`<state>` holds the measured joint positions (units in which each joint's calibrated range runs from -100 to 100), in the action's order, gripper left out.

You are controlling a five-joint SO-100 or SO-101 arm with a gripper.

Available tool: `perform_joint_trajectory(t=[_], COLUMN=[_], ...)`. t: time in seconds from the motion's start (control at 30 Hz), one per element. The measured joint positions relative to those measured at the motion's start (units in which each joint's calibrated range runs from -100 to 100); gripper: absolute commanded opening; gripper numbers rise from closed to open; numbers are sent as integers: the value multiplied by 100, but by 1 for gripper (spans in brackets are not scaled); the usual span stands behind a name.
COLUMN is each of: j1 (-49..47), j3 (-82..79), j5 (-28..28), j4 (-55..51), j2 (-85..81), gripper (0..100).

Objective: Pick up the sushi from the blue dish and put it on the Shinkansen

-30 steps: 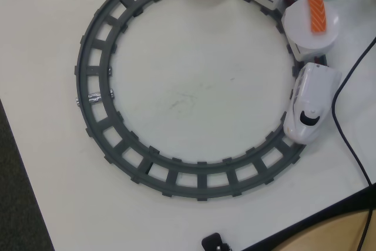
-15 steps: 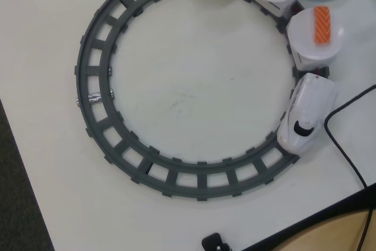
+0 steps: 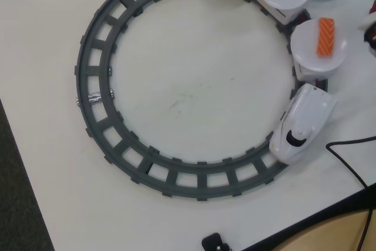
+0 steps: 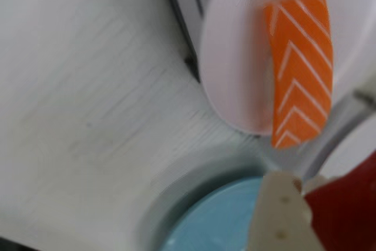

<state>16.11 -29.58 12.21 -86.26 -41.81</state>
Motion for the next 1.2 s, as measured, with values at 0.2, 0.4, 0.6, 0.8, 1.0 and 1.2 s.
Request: perform_joint_trajectory(t=[0.2,0.4,0.6,0.8,1.0,1.2], j1=[-55,-102,-87,-87,-87,-16], j3=[-333,-333,450,1603,2467,2927], j5=[612,727,863,868,868,868], j4=[219,411,516,560,560,831], j2=[-312,109,1423,3023,4076,4623], gripper=[2,2,2,2,2,2])
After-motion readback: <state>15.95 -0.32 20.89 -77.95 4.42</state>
